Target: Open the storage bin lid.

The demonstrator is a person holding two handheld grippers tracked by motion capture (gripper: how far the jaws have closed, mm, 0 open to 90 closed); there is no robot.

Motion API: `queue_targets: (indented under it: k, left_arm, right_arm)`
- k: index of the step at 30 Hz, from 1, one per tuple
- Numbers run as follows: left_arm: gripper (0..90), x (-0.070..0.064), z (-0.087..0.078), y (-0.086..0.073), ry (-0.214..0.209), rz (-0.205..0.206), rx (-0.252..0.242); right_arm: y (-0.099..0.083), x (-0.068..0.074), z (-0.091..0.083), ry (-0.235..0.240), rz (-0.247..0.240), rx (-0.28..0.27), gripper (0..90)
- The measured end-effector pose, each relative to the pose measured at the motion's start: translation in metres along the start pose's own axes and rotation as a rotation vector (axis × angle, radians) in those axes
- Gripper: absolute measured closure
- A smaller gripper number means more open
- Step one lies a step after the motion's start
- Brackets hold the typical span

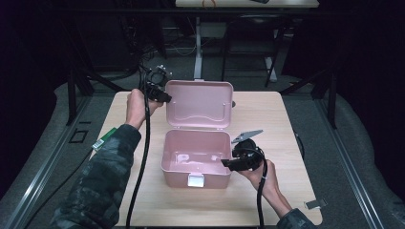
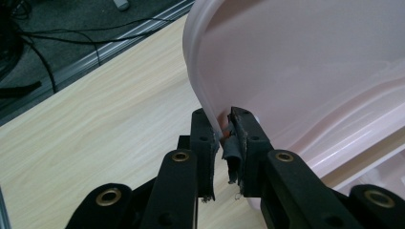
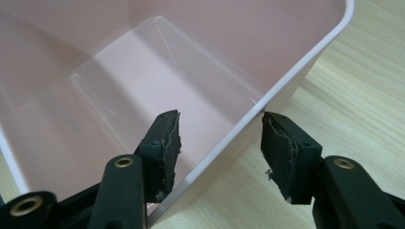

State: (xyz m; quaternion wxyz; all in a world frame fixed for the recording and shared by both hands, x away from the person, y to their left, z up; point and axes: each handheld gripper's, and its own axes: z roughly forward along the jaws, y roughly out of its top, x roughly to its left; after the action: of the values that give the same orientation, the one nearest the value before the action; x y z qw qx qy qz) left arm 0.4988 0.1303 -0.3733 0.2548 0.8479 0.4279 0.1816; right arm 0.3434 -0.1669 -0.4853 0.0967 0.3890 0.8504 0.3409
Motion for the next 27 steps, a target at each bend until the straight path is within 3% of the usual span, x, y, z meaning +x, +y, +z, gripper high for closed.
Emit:
queue_targets:
  k: [12, 27]
  left_arm:
    - [80.1, 0.006, 0.009, 0.002, -0.016, -0.016, 0.013]
    - [79.9, 0.012, 0.039, 0.002, -0.015, -0.068, 0.058]
  right_arm:
    - [0.000, -0.001, 0.000, 0.002, -0.001, -0.006, 47.5]
    - [-0.001, -0.001, 0.001, 0.005, -0.002, -0.013, 47.1]
